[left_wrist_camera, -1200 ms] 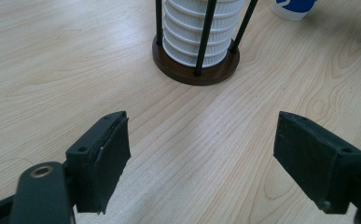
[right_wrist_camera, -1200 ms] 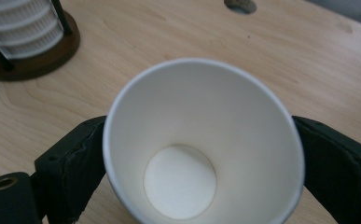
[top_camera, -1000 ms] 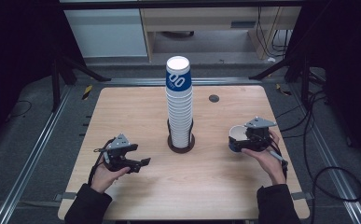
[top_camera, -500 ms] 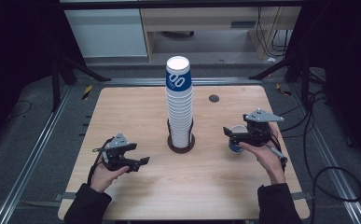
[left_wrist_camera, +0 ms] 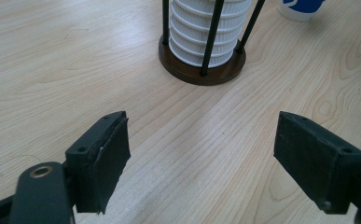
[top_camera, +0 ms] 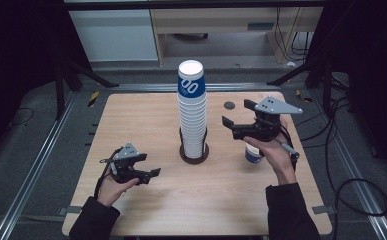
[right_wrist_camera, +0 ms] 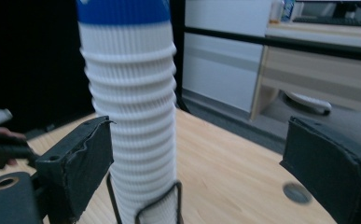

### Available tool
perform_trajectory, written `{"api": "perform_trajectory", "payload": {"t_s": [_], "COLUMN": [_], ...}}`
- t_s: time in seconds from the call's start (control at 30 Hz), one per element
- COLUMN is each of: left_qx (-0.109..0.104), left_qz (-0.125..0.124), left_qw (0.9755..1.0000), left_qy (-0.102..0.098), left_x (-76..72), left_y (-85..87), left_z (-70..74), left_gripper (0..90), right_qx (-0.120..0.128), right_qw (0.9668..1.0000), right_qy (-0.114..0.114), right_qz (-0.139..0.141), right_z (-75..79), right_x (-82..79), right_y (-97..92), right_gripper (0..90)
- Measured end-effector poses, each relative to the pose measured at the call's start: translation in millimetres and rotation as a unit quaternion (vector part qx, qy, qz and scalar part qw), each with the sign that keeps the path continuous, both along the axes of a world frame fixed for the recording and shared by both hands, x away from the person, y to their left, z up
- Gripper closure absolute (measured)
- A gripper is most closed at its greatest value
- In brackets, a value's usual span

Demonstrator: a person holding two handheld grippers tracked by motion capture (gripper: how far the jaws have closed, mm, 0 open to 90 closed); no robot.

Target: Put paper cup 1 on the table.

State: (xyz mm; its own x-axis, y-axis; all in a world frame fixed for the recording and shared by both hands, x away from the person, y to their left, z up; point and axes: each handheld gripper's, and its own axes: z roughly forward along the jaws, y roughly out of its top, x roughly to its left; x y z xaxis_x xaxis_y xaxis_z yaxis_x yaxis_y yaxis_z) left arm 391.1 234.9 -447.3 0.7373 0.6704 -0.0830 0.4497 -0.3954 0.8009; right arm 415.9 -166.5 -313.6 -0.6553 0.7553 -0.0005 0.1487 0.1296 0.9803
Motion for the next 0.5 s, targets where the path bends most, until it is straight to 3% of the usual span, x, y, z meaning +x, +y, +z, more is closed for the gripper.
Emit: {"api": "perform_trajectory", "payload": {"t_s": [0.13, 0.5], "left_qx": [0.000, 0.000], "left_qz": [-0.001, 0.001], "left_qw": [1.0000, 1.0000], "left_qy": [0.001, 0.002], "left_x": [0.1, 0.4], "left_y": [-0.2, 0.5], "left_z": [-0.5, -0.9], "left_gripper": [17.5, 17.5], "right_qx": [0.012, 0.028], "right_qw": [0.9996, 0.9978], "right_qy": [-0.019, -0.029], "right_qz": [0.018, 0.052], "right_z": [18.2, 37.7], "right_x": [2.2, 13.2], "right_y": [16.1, 48.0], "right_gripper": [8.4, 7.9]}}
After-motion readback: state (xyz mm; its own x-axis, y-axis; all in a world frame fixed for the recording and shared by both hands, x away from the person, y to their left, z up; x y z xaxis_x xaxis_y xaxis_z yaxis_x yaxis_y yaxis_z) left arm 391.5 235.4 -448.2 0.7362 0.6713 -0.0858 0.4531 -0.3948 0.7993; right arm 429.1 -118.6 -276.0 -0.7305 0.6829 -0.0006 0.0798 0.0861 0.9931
